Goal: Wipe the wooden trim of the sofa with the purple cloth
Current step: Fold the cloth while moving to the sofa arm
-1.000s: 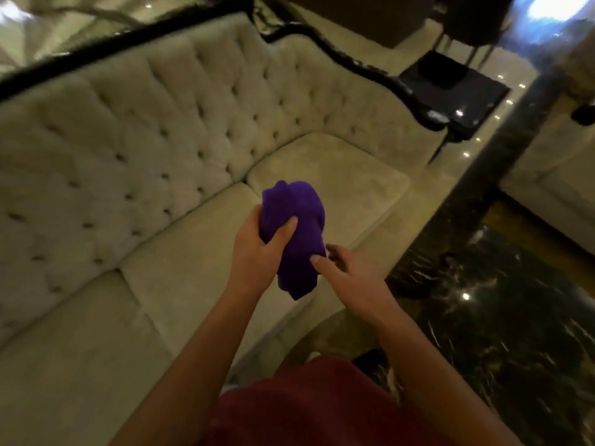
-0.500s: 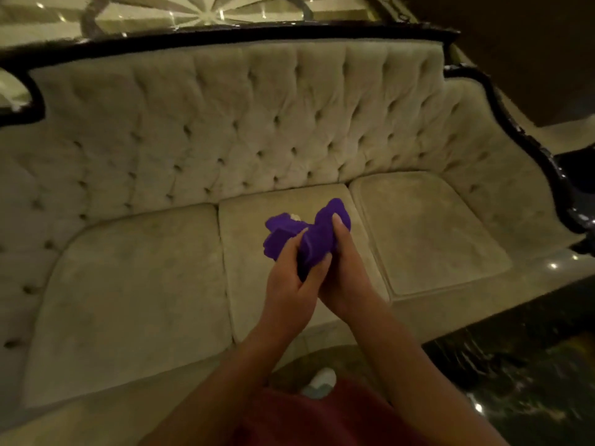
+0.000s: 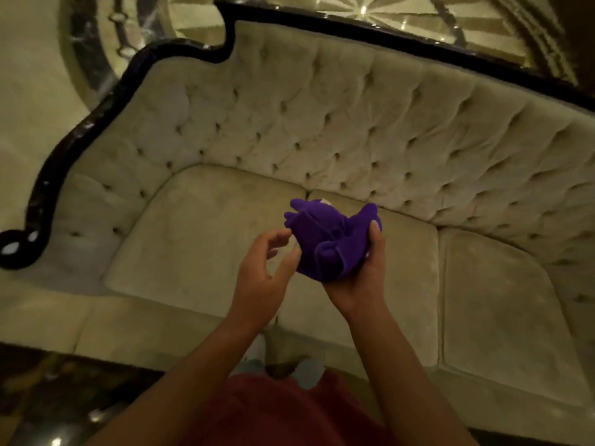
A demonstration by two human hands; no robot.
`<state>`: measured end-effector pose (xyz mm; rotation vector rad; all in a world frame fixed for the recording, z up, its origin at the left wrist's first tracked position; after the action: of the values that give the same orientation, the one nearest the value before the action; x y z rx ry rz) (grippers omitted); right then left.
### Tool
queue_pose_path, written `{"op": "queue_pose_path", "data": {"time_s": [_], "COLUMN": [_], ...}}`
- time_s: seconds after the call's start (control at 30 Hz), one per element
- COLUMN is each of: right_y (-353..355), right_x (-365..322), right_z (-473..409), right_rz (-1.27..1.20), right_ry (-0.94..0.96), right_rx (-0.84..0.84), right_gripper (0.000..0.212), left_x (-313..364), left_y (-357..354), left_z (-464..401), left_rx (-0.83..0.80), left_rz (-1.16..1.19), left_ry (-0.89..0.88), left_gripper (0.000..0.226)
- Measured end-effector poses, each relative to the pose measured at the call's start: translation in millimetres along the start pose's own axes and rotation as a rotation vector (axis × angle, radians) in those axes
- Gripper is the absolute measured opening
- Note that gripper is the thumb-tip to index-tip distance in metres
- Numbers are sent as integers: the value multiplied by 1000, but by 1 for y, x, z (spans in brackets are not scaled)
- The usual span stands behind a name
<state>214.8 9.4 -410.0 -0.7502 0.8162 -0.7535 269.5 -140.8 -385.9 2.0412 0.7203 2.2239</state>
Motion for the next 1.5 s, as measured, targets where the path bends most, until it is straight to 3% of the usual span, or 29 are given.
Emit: {"op": "queue_pose_path", "data": {"time_s": [0.13,0.4,0.5,0.57,0.67,0.8,0.87,0.93,1.0,1.13,1.23,1.37,1.5], "right_y": [-15,-38,-47,-49,-57,-81,-96,-112,-126,-145,-150,-160,-176], "right_x": [11,17,40,66,95,146,173,207,246,312,352,400,431], "right_z": [-9,-45,-56,-66,-74,-73,-74,-74,-70,-72,-80,-87,-97], "right_rz": [21,123,269,395,773,967,1024,1051,1040,952,844,777,665], "right_ry": [-70,-150,-209,-259,-105,-52,-22,-17,-56,-121,-214,-337,-492], "right_rx": [-1,-32,-62,-104,-132,-216,-274,-346,-380,-262,-152,-86,-215], "right_gripper": [87,75,75,65,38,55,51,35,37,60,56,71,60], "left_x": [-21,-43,-50,-55,-64,-70,-80,-94,-110,-140,-161,-183,-205], "left_y": [16,24,44,69,103,141,157,173,192,258,310,362,379], "left_z": [-2,15,21,24,29,32,27,21,17,5,-3,-12,-17], "left_rx": [100,233,254,327,400,432,398,353,323,358,374,309,262], "left_rz": [57,194,136,104,143,141,148,160,226,269,260,396,567], "left_ry": [121,308,325,331,339,327,342,369,396,418,436,463,531], "left_gripper": [29,40,31,29,28,31,40,56,69,41,20,15,25]}}
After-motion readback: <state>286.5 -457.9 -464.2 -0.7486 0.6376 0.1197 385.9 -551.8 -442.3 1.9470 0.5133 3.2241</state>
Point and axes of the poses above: each hand's wrist, its own z-axis away from the middle knuckle, its own y-axis out of the back of the hand, x = y × z, the point moved 8 cm from there along -z, towards the middle knuckle, and after that the axes turned 14 degrees about -z, right-handed, at the moved point
